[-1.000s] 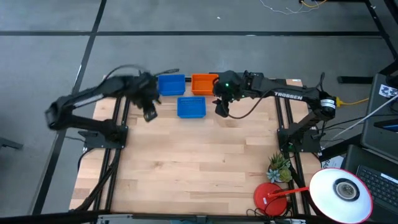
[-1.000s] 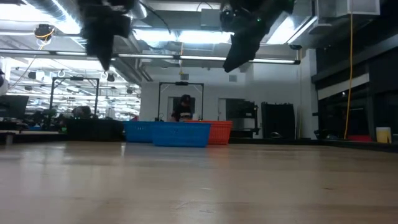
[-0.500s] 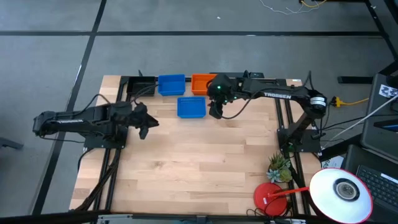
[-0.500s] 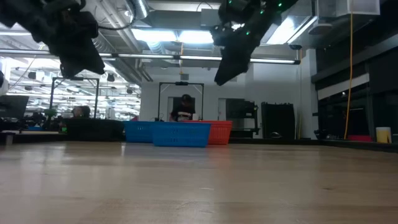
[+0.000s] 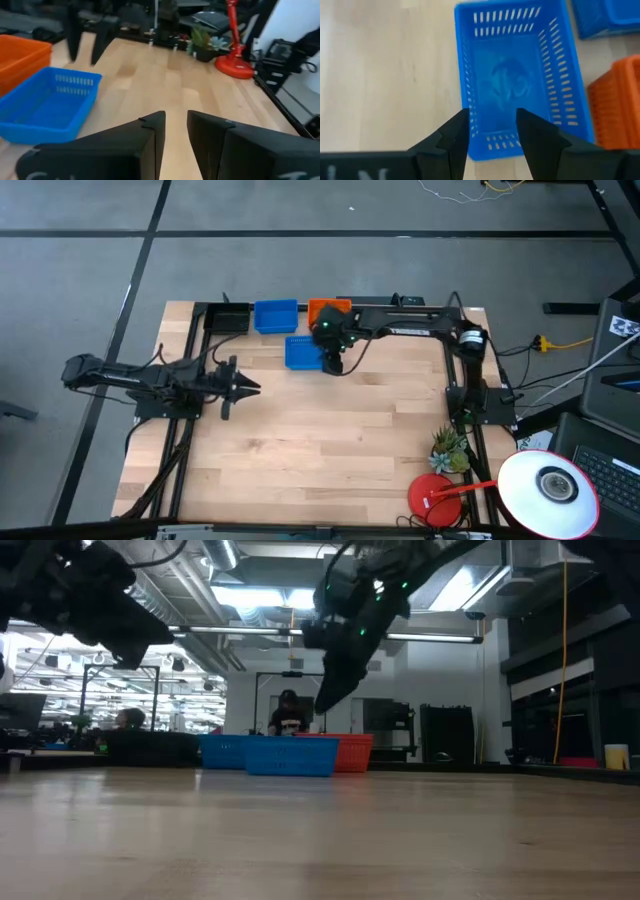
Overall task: Stack baskets by color
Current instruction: Stack the bottom blue bin on the top blue bin
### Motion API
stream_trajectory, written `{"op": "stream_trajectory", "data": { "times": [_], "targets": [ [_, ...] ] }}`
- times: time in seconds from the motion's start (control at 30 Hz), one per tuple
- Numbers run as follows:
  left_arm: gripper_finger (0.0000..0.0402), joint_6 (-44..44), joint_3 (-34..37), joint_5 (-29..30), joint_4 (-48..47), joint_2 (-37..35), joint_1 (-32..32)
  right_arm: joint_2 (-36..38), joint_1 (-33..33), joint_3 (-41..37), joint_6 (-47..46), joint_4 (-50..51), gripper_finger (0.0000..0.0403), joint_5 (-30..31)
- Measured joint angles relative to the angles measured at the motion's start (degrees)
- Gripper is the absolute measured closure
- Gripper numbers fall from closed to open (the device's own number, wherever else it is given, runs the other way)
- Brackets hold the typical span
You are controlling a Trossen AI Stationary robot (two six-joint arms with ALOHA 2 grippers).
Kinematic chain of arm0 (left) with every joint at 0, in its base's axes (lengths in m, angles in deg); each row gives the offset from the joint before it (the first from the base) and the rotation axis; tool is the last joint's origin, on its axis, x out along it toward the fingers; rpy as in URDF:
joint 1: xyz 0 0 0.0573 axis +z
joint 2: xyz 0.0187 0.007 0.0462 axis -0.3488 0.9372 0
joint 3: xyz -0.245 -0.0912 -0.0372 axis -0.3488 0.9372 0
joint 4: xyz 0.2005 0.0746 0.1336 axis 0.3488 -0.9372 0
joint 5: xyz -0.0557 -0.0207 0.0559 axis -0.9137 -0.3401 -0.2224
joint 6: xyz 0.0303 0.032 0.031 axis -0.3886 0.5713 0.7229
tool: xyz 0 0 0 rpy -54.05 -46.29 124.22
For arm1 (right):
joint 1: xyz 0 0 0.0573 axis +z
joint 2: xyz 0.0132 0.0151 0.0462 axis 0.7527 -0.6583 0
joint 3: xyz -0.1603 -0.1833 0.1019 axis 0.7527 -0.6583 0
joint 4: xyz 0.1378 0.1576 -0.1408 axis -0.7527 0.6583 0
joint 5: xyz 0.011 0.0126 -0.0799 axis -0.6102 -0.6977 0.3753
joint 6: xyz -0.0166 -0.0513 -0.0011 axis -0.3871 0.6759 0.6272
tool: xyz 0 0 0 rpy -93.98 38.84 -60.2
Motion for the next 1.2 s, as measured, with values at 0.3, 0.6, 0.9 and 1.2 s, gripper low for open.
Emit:
{"op": "stream_trajectory", "data": {
  "times": [0.3, 0.6, 0.9, 1.2],
  "targets": [
    [0.0329, 3.0, 5.8, 0.2, 4.2, -2.3, -4.3, -3.2, 1.2, 1.5, 1.3, -2.1, 0.024, 0.2],
    [0.0329, 8.2, 6.4, 0.3, 5.8, -2.3, -6.6, -3.3, 2.9, 1.3, 1.2, -2.5, 0.024, 0.0],
    [0.0329, 8.2, 6.4, 0.4, 5.7, -2.2, -8.4, -5.1, 3.0, -3.1, 0.6, -8.4, 0.024, 3.0],
    [0.0329, 8.2, 6.4, 0.3, 5.7, -2.2, -8.6, -7.4, 3.0, -3.8, 0.9, -5.7, 0.024, 4.6]
  ]
}}
